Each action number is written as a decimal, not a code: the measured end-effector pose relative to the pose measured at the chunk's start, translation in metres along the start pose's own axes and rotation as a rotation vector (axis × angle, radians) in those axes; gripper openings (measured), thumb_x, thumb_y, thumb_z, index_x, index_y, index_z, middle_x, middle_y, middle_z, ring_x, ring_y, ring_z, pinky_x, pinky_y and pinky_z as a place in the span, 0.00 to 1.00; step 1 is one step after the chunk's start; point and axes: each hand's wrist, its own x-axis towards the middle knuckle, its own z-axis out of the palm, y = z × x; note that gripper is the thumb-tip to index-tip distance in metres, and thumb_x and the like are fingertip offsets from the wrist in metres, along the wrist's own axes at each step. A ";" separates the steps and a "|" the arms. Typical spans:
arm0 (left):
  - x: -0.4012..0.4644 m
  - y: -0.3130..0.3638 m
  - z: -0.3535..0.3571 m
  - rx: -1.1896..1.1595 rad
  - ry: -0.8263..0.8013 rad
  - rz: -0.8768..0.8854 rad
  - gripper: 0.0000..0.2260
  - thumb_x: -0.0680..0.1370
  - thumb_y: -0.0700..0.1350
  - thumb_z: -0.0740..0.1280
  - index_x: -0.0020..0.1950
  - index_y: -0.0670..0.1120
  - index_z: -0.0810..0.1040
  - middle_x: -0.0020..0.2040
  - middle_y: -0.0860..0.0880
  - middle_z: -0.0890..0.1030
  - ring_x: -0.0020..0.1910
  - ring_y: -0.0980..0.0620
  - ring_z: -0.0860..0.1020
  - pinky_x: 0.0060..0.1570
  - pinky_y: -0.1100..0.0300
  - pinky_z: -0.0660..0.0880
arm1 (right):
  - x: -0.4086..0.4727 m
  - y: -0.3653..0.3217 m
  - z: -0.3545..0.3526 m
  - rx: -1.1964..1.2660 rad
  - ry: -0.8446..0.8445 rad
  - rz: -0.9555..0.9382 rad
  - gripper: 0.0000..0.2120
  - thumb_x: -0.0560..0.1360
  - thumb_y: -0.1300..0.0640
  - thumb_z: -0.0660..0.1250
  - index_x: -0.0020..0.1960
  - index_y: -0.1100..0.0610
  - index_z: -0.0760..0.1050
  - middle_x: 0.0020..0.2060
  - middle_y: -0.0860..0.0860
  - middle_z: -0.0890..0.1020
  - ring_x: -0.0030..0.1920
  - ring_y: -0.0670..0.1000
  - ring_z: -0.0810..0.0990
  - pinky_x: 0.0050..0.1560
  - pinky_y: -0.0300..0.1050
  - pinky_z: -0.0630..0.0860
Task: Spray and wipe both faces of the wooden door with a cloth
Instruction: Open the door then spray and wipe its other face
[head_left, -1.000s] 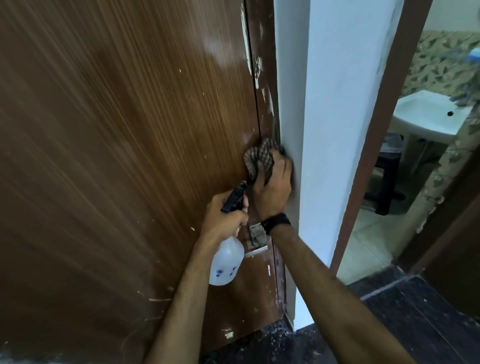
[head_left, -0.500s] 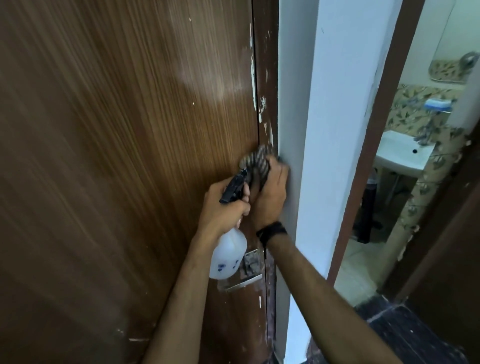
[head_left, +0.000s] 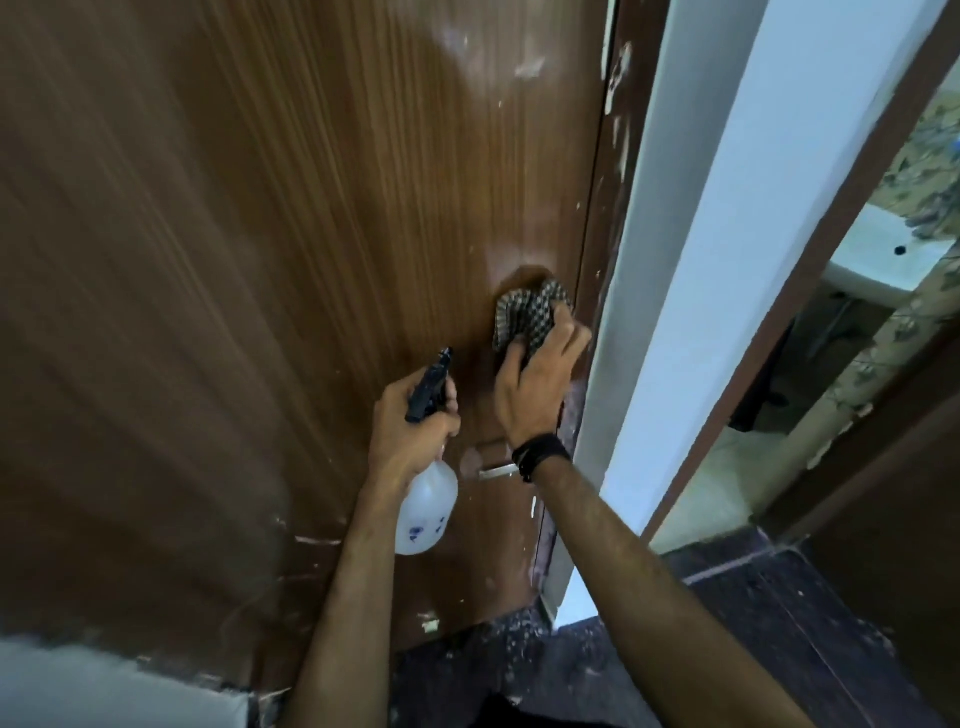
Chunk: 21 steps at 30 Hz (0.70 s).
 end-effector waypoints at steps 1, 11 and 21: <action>-0.004 -0.013 -0.004 0.021 0.008 -0.025 0.11 0.73 0.25 0.65 0.43 0.41 0.76 0.33 0.50 0.77 0.25 0.55 0.70 0.30 0.58 0.67 | -0.013 0.002 0.002 -0.005 -0.020 0.065 0.22 0.78 0.64 0.62 0.71 0.65 0.64 0.63 0.64 0.69 0.58 0.52 0.69 0.59 0.36 0.68; -0.034 -0.090 -0.033 0.027 0.142 -0.183 0.13 0.73 0.27 0.67 0.40 0.45 0.79 0.32 0.52 0.79 0.28 0.54 0.71 0.37 0.54 0.68 | -0.073 -0.004 0.024 0.136 -0.033 0.257 0.20 0.76 0.58 0.72 0.63 0.62 0.70 0.56 0.50 0.77 0.58 0.44 0.75 0.59 0.36 0.73; -0.046 -0.116 -0.062 0.131 0.126 -0.224 0.10 0.72 0.28 0.66 0.40 0.43 0.78 0.22 0.55 0.72 0.27 0.50 0.68 0.35 0.54 0.66 | -0.118 -0.027 0.052 0.122 -0.130 0.108 0.14 0.77 0.59 0.71 0.59 0.62 0.71 0.51 0.54 0.76 0.52 0.51 0.76 0.54 0.44 0.75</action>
